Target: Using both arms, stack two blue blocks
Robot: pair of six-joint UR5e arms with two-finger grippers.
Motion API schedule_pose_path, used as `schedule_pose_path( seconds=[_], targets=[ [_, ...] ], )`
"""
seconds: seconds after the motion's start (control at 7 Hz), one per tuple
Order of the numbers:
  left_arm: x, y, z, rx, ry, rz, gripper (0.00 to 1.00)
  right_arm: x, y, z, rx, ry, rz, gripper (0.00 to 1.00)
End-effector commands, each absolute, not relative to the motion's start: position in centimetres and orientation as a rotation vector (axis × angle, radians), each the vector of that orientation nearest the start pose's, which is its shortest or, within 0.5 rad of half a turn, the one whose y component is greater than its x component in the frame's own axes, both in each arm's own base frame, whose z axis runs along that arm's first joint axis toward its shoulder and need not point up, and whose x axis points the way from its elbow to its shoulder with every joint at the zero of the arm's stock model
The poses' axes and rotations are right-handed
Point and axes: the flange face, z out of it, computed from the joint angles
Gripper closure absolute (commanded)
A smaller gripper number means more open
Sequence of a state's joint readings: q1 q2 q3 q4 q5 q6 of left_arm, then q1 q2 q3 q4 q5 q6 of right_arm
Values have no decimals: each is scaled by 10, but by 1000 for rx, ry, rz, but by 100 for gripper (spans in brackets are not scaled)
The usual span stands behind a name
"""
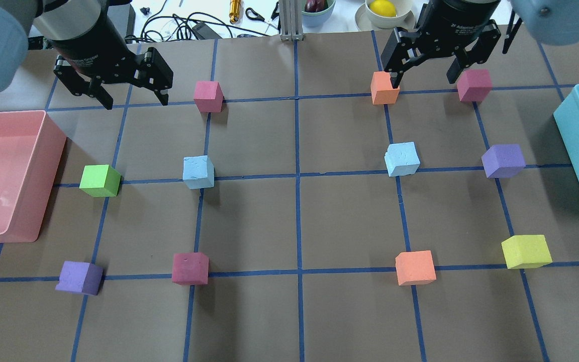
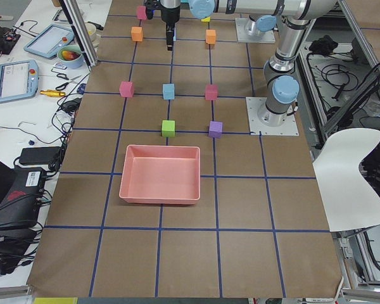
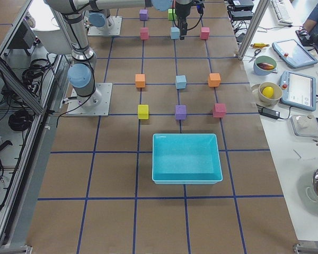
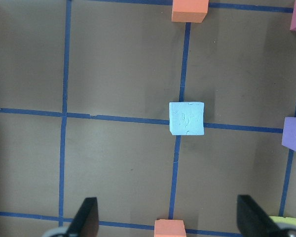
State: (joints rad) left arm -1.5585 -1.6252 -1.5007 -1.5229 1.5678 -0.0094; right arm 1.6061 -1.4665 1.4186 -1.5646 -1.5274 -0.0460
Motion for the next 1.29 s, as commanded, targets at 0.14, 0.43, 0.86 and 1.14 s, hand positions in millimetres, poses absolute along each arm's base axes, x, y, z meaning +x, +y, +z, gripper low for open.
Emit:
schedule_pose_path(
  seconds=[0.14,0.43,0.86,1.14],
  targets=[
    [-127,-528,493,-34,3143,-92,0,157,-535,506,-132,3094,-62,0],
    [-127,-529,492,-34,3142,-84,0,128,-584,458,-146,3095,-47,0],
    [-127,-535,464,-46,3153,-5,0,103,-646,280,-239,3066,173,0],
    [-126,-544,417,-33,3148,-81,0,105,-616,207,-247,3061,210,1]
  ],
)
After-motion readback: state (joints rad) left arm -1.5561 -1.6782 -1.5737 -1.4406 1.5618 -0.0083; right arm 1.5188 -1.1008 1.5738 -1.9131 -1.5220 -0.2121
